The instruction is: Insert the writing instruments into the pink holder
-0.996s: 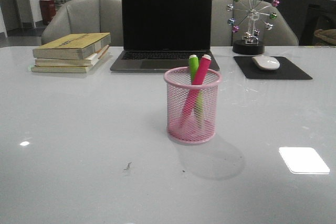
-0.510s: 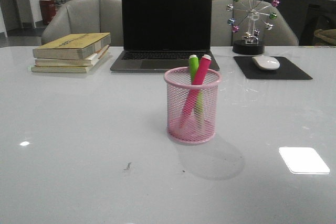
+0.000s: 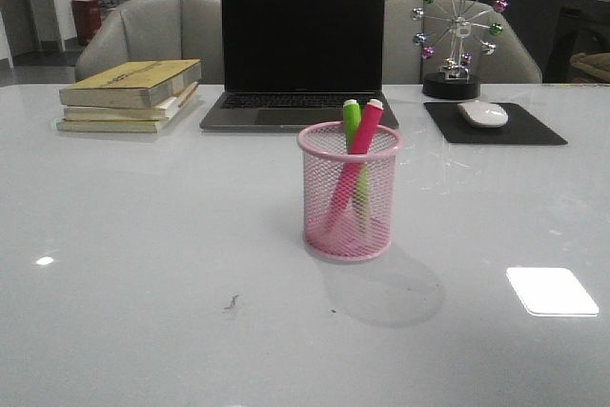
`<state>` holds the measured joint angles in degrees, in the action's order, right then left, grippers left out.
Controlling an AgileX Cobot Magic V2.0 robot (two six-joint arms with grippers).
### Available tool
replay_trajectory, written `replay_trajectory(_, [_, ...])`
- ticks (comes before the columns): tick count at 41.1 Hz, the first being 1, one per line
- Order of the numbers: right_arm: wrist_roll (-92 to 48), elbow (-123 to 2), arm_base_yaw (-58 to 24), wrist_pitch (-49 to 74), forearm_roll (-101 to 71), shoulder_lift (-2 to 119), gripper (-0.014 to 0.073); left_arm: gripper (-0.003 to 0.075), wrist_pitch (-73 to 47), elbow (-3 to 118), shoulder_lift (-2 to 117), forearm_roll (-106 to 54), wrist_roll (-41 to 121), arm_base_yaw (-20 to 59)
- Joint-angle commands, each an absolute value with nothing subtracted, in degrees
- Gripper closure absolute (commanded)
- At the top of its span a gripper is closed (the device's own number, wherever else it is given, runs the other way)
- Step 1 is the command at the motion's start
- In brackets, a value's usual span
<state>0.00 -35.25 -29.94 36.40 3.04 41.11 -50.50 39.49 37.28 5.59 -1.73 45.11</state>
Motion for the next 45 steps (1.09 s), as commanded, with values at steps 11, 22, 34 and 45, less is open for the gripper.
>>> replay_trajectory(11, [-0.7, -36.9, -29.5, 34.2, 3.8, 40.8, 0.0536, 0.0629, -47.1, 40.9, 37.3, 5.8, -2.4, 45.0])
replay_trajectory(22, [-0.7, -36.9, -29.5, 34.2, 3.8, 40.8, 0.0536, 0.0629, -47.1, 40.9, 37.3, 5.8, -2.4, 45.0])
replay_trajectory(34, [-0.7, -36.9, -29.5, 34.2, 3.8, 40.8, 0.0536, 0.0629, -46.9, 40.8, 37.3, 5.8, -2.4, 45.2])
replay_trajectory(45, [-0.7, -36.9, -29.5, 34.2, 3.8, 40.8, 0.0536, 0.0629, -45.0, 39.8, 32.5, 10.1, -1.7, 40.8])
